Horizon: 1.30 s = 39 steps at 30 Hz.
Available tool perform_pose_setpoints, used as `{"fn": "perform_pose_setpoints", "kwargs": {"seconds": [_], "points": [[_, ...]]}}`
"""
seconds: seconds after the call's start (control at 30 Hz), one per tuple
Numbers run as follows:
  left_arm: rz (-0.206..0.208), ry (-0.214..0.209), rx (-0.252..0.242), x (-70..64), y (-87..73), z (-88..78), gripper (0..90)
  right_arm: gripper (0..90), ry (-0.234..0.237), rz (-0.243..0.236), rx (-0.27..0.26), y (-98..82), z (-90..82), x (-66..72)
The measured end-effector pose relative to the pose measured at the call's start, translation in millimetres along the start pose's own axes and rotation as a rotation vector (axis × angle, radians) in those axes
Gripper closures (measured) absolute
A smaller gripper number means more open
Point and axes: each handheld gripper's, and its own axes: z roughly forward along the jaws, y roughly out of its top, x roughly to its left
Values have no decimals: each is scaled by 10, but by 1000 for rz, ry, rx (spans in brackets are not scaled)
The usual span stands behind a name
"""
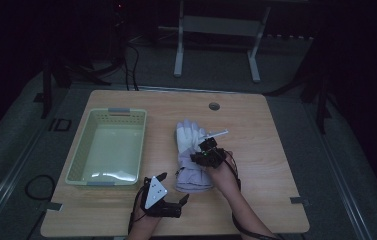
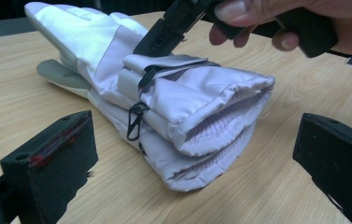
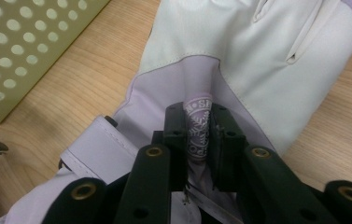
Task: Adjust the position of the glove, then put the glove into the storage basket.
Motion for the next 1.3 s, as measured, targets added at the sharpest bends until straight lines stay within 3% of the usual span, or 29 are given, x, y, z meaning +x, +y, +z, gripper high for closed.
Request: {"fn": "perform_pose_setpoints", "kwargs": {"seconds": [0.1, 0.23, 0.33, 0.43, 0.53, 0.57, 0.6, 0.67, 0.77, 0.8, 0.83, 0.9, 0.93, 0.97, 1.03, 1.1, 1.2, 1.3], "points": [[6, -17, -2, 3, -1, -3, 0, 735, -3, -18, 7, 4, 14, 5], [-20, -32, 4, 19, 1, 1, 0, 656, -5, -49, -18, 21, -58, 26], [-19, -58, 12, 41, 12, 1, 0, 491, -1, -67, -50, 26, -155, 16], [-47, -97, -8, 35, 52, -16, 0, 431, -4, -76, -95, 13, -299, -49], [-18, -89, -6, -23, 143, -10, 0, 356, -19, -91, -130, -14, -399, -120], [-21, -83, 11, -34, 185, 0, 0, 288, -17, -91, -133, -24, -420, -154], [-42, -90, 17, -33, 230, 7, 0, 221, -1, -102, -119, -37, -434, -187], [-71, -94, 49, -21, 300, 21, 0, 224, 37, -92, -145, -64, -453, -255], [-118, -108, 99, 42, 427, 34, 0, 184, 65, -121, -159, -96, -457, -314], [-136, -96, 122, 76, 524, 40, 0, 194, 67, -133, -185, -109, -460, -327], [-134, -93, 126, 86, 549, 43, 0, 197, 36, -185, -228, -130, -462, -338], [-118, -67, 138, 116, 627, 65, 0, 196, 30, -205, -256, -139, -460, -351], [-118, -67, 138, 116, 627, 65, 0, 196, 30, -205, -256, -139, -460, -351], [-111, -26, 183, 158, 705, 137, 0, 198, 42, -202, -260, -139, -455, -366], [-109, 14, 207, 200, 757, 211, 0, 208, 43, -174, -250, -134, -430, -409], [-99, 47, 238, 244, 780, 294, 0, 124, 34, -143, -238, -130, -391, -417], [-109, 71, 271, 304, 768, 397, 0, 107, 40, -157, -243, -142, -335, -390], [-110, 96, 313, 325, 717, 481, 0, 142, 29, -138, -201, -132, -247, -373]]}}
